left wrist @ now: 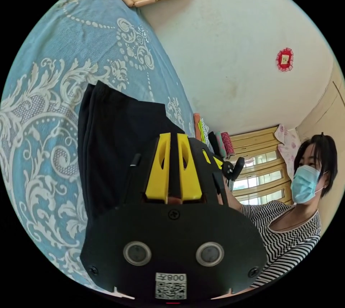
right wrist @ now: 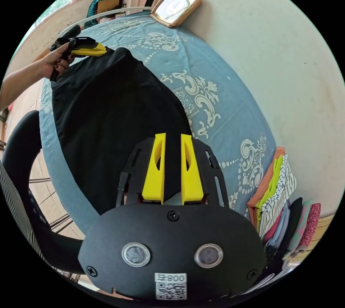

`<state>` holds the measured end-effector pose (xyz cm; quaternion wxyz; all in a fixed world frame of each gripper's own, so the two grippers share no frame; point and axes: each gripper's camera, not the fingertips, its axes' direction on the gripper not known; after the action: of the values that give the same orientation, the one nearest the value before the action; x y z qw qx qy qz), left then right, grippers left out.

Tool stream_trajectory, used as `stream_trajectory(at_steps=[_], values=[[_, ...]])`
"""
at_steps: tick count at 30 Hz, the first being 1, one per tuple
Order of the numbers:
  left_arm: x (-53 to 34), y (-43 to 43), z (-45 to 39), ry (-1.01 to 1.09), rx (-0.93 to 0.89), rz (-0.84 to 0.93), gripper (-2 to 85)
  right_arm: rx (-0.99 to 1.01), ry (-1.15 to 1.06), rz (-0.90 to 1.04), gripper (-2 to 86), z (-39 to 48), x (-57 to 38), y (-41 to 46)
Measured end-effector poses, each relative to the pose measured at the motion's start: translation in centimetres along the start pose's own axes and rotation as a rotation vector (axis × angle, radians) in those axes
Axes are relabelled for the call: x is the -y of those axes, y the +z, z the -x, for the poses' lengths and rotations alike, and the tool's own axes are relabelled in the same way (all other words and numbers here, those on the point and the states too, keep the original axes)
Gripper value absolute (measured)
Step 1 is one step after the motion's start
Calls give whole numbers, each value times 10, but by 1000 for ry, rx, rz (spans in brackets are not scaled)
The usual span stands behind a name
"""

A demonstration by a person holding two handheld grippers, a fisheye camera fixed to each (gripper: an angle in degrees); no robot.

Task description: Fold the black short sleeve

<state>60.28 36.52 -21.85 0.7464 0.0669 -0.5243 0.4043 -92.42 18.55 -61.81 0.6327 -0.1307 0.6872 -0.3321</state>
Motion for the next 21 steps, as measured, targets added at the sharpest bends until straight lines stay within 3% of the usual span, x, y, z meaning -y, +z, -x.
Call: stream_trajectory(at_steps=[8,11,16,21], values=[[-10,-53,26,-76,258,-30,32,113,102,123,44,-72,-28,114],[-18,-75,23,-60,221,-54,37,281,220,101,44,-114,-56,139],[-50,-118,3,-9,286,-32,67,302,319,23,54,-132,-148,134],[-86,-147,5,-51,346,22,80,380,513,80,66,-134,-260,150]])
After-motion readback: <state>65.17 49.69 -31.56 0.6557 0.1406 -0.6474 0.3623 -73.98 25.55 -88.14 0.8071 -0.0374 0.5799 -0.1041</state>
